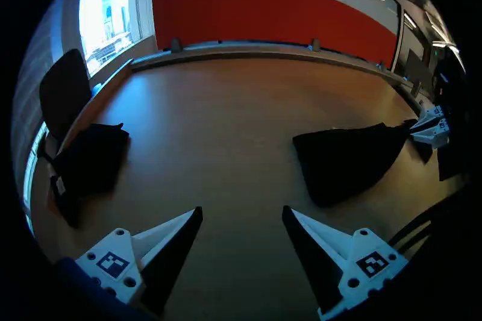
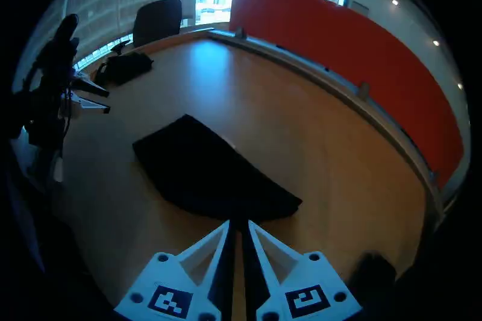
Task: Fold towel
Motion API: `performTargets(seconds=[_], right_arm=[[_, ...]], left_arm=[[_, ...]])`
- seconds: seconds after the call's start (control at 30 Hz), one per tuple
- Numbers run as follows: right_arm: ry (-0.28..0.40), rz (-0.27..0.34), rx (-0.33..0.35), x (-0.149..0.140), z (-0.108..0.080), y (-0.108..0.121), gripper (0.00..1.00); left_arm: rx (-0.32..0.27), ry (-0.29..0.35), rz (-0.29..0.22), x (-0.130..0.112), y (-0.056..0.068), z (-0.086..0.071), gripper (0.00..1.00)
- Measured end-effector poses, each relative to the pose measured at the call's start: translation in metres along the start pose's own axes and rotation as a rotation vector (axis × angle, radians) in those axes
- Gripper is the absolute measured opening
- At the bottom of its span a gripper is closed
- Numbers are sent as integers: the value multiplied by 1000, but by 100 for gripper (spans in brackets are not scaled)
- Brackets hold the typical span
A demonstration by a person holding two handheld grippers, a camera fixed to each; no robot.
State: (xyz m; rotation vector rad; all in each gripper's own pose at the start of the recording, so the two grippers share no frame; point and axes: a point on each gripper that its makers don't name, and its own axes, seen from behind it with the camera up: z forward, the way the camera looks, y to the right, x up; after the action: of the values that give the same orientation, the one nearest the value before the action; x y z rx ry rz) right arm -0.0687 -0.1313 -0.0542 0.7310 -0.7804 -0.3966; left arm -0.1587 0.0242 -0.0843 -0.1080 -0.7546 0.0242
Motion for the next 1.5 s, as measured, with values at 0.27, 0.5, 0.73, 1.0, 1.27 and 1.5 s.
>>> performTargets(seconds=[0.27, 0.5, 0.73, 1.0, 1.27, 1.5], right_arm=[[10, -35, -1, 18, -2, 1, 7], [29, -81, 12, 41, -3, -3, 7], [34, -149, 27, 58, -2, -8, 7], [43, -203, 53, 78, 2, -15, 6], [55, -259, 99, 101, 12, -32, 7], [54, -310, 153, 117, 29, -57, 6]], left_arm=[[1, 41, -16, 2, -1, -9, 98], [20, 58, -35, -1, -8, -17, 99], [34, 67, -52, -7, -12, -26, 99], [49, 74, -74, -12, -20, -36, 99], [72, 87, -93, -17, -32, -47, 98], [89, 93, -114, -23, -39, -57, 98]])
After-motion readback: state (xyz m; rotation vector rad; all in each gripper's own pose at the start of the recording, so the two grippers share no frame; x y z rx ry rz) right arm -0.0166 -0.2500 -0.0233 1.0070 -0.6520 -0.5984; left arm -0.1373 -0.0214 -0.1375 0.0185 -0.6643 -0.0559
